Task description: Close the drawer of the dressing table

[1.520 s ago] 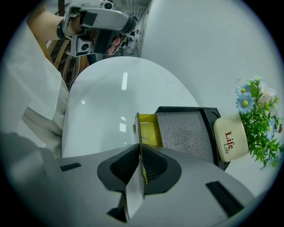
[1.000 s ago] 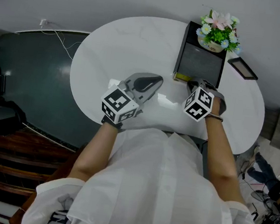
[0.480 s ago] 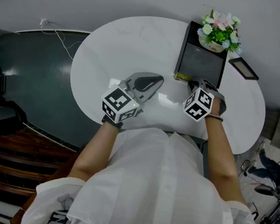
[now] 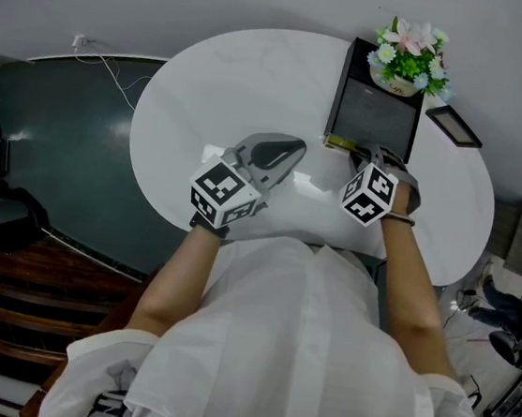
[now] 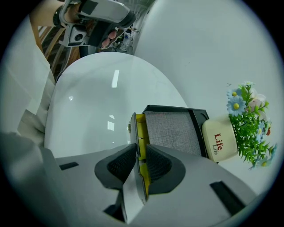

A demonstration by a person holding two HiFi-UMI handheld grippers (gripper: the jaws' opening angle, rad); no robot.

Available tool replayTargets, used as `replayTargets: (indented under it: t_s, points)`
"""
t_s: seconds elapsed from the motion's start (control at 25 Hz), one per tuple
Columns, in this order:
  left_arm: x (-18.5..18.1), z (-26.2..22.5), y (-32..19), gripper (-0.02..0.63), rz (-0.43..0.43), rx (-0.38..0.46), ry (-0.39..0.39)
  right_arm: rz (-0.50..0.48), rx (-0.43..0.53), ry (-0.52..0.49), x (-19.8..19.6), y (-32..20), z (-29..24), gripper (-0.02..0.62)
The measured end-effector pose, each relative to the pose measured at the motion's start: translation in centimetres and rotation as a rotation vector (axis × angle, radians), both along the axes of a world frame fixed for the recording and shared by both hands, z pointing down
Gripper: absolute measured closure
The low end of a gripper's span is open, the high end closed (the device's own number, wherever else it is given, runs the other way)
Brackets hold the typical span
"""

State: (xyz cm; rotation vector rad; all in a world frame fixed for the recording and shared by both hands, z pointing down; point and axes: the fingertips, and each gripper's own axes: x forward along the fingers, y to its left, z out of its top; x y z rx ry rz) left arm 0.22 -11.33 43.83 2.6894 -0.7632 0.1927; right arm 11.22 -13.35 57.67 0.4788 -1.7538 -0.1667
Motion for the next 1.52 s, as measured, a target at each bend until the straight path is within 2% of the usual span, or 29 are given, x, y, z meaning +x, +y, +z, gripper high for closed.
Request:
replayTargets:
  t_s: [0.4, 0.64, 1.04, 1.24, 1.52]
  points:
    - [0.0, -0.1, 0.3, 0.588, 0.001, 0.006, 0.001, -0.01, 0.053, 0.04, 0.2, -0.3, -0.6, 0.503]
    - [0.3, -0.1, 0.3, 0.588, 0.004, 0.006, 0.002, -0.023, 0.032, 0.041, 0.3, -0.7, -0.5, 0.472]
    - [0.4, -0.2, 0.3, 0.588, 0.003, 0.005, 0.005, -0.035, -0.077, 0.0, 0.3, -0.7, -0.6, 0.474]
    - [0.4, -0.2, 0.2, 0.588, 0.001, 0.004, 0.005, -0.016, -0.077, -0.004, 0.4, -1.2, -0.8, 0.517]
    - [0.2, -0.2, 0.1, 0.588, -0.004, 0.003, 0.008, -0.009, -0.076, -0.004, 0.4, -1.4, -0.9, 0.537]
